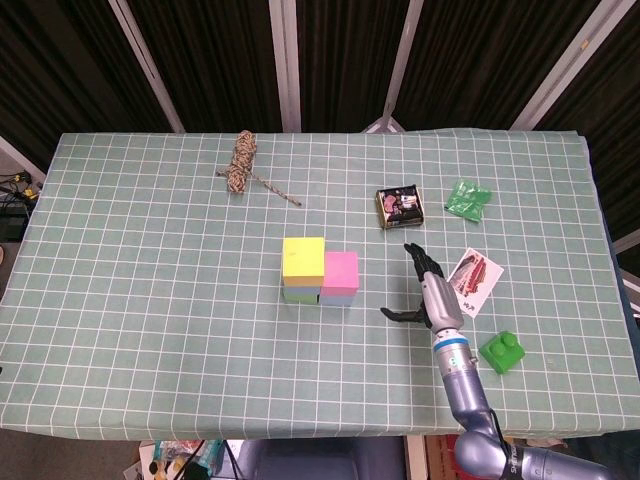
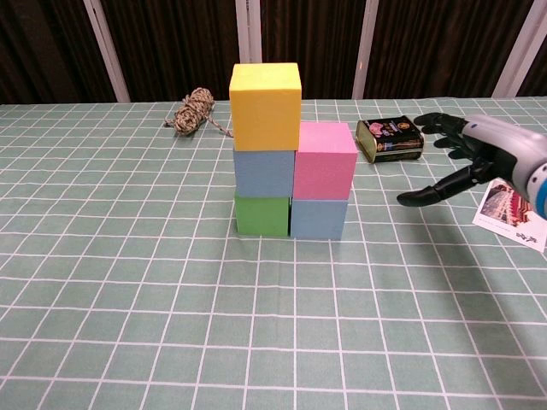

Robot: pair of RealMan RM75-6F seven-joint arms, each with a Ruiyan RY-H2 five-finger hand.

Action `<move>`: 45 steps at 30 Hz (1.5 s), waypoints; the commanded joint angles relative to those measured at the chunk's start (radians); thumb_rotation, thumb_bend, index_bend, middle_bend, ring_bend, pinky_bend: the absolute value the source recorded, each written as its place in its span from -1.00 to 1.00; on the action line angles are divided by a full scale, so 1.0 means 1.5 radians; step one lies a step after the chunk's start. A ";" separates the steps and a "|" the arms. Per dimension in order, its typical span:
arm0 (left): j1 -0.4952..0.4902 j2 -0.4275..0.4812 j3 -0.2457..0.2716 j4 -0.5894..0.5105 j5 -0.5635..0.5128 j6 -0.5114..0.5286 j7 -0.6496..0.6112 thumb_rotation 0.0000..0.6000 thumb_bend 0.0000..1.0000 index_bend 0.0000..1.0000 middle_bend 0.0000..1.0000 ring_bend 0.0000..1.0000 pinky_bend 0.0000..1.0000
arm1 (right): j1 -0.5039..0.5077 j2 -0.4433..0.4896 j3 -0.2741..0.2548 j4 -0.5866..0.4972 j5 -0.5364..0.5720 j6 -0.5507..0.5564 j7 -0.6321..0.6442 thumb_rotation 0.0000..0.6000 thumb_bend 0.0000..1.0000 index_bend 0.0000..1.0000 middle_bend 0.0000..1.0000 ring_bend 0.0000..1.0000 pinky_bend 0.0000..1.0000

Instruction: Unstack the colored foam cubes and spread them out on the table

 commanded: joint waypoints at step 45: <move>-0.011 0.011 -0.017 0.000 -0.037 -0.014 -0.016 1.00 -0.66 -0.70 -1.00 -1.00 -1.00 | 0.186 -0.155 0.075 0.019 0.186 0.164 -0.209 1.00 -0.51 0.02 0.10 -0.30 -1.00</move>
